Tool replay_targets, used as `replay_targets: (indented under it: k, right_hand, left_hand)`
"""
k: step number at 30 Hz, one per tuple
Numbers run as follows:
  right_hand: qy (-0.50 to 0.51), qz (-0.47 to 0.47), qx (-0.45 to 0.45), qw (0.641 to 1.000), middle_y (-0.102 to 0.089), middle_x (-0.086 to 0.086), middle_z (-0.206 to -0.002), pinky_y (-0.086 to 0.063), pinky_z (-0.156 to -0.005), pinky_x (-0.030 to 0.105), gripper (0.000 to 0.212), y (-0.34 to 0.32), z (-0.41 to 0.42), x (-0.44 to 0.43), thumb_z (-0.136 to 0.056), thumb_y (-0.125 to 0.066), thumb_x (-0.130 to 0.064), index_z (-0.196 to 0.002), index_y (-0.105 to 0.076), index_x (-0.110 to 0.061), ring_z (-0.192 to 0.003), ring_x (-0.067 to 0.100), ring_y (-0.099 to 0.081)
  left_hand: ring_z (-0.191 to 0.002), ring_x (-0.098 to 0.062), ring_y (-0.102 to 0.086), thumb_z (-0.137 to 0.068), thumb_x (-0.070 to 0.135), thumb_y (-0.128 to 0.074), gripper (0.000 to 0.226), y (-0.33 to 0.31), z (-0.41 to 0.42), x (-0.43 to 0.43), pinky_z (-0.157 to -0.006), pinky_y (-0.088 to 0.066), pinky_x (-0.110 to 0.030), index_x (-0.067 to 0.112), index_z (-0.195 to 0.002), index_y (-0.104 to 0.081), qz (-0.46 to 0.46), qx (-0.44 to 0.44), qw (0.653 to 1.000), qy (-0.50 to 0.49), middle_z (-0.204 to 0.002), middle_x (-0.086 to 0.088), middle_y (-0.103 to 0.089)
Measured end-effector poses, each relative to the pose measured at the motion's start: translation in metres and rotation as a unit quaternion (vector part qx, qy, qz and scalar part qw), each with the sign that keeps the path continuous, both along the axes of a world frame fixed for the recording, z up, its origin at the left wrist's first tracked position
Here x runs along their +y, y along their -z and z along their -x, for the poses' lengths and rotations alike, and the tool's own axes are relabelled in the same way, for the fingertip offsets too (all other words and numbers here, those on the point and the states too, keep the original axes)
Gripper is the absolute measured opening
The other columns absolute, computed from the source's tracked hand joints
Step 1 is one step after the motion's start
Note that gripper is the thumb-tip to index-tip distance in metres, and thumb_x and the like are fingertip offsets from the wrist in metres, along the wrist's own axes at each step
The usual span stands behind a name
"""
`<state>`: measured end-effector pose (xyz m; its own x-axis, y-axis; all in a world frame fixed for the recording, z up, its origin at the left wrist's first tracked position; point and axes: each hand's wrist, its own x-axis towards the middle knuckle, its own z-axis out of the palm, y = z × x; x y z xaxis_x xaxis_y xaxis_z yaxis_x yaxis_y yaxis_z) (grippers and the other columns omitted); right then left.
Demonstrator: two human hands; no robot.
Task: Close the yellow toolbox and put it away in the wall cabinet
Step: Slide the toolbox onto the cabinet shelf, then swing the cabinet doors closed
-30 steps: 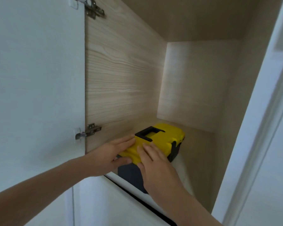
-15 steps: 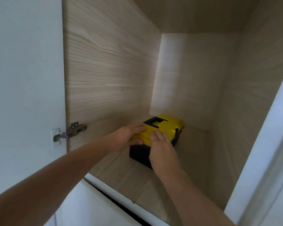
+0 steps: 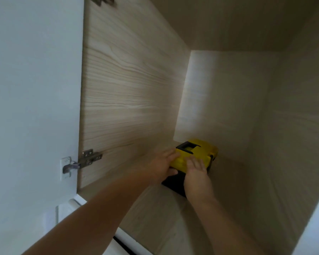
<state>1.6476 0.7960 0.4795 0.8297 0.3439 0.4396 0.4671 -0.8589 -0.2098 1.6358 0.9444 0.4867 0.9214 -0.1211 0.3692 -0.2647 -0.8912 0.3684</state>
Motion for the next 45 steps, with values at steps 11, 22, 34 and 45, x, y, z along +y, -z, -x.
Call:
replay_targets:
  k: [11,22,34,45]
  right_hand:
    - [-0.068,0.04,-0.024,0.997,-0.007,0.01,-0.159,-0.035,-0.104,0.047,0.06,-0.063,0.116,-0.038,-0.094,-0.045,-0.04,-0.147,-0.021,-0.025,-0.138,0.035,-0.023]
    - [-0.267,-0.06,-0.125,0.953,-0.004,-0.01,-0.16,-0.023,-0.111,0.031,0.06,-0.152,0.237,-0.125,-0.095,-0.04,-0.048,-0.148,-0.015,-0.035,-0.144,0.013,-0.013]
    - [-0.352,-0.058,-0.282,0.891,-0.021,-0.012,-0.155,-0.025,-0.105,0.024,0.056,-0.21,0.351,-0.143,-0.095,-0.04,-0.048,-0.146,-0.022,-0.036,-0.14,0.006,-0.02]
    - [-0.466,0.037,-0.315,0.826,-0.015,0.006,-0.159,-0.02,-0.113,0.037,0.057,-0.236,0.438,0.129,-0.096,-0.039,-0.04,-0.148,-0.021,-0.024,-0.143,0.024,-0.015]
  left_hand:
    - [-0.114,-0.018,-0.056,-0.083,0.037,-0.067,0.084,-0.024,0.154,-0.011,-0.091,-0.048,-0.032,0.027,-0.15,-0.017,0.217,0.046,0.97,-0.099,-0.148,-0.005,-0.038]
    - [-0.103,-0.027,-0.063,-0.076,0.035,-0.075,0.064,-0.106,0.349,-0.063,-0.094,-0.052,-0.044,0.034,-0.134,-0.048,0.331,-0.133,0.934,-0.03,-0.125,0.01,-0.06]
    - [-0.108,-0.015,-0.065,-0.076,0.027,-0.077,0.056,-0.146,0.505,0.04,-0.084,-0.058,-0.036,0.033,-0.127,-0.055,0.23,-0.396,0.88,-0.126,-0.123,0.007,-0.066]
    - [-0.11,-0.028,-0.054,-0.077,0.009,-0.067,0.058,-0.099,0.588,0.189,-0.092,-0.047,-0.049,0.014,-0.131,-0.046,0.205,-0.436,0.729,-0.486,-0.13,-0.014,-0.049]
